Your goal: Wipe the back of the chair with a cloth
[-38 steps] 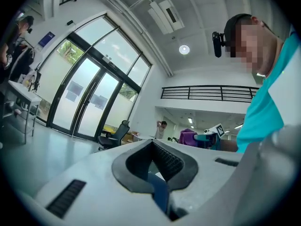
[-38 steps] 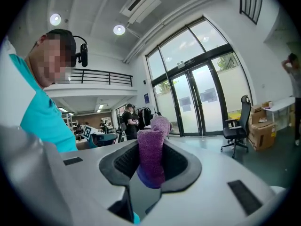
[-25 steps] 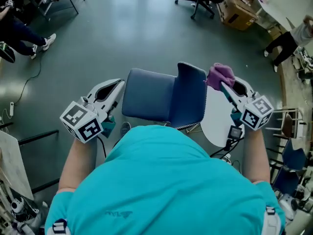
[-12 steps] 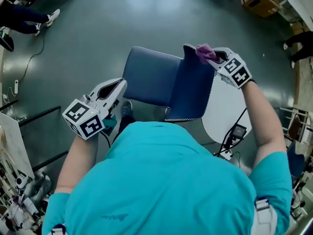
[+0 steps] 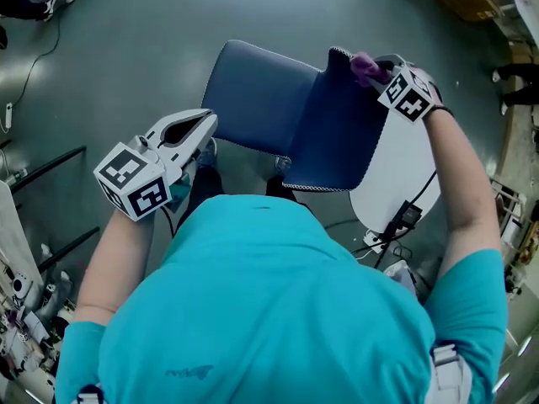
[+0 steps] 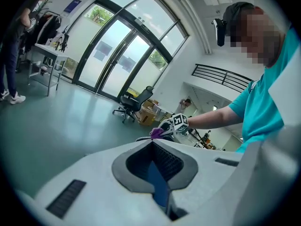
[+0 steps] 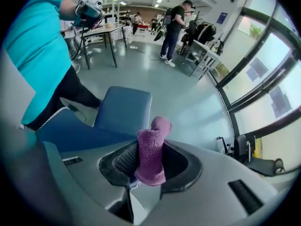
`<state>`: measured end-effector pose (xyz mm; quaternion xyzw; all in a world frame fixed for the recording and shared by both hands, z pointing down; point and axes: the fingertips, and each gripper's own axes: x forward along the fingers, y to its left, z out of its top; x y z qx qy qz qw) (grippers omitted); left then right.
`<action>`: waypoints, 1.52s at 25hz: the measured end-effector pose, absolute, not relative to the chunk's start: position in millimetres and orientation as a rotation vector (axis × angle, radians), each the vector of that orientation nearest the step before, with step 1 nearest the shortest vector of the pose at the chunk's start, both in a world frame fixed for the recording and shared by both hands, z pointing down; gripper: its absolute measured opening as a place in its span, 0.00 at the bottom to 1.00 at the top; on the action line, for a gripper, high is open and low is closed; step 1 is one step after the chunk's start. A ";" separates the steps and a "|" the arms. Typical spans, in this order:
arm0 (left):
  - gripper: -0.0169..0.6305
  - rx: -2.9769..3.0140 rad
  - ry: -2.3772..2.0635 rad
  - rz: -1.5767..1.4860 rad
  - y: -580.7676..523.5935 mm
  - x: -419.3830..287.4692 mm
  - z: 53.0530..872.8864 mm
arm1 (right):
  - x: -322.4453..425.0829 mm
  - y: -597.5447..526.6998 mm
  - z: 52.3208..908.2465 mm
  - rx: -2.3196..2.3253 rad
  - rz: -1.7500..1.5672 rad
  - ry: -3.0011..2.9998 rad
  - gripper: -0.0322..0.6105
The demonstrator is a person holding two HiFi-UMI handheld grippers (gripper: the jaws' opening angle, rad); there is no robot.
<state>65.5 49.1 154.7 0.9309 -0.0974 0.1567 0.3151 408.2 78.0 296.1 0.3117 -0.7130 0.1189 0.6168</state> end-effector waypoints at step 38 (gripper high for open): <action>0.02 2.448 -0.198 0.360 59.0 56.7 189.0 | 371.6 146.9 317.7 0.546 0.360 -1.534 0.23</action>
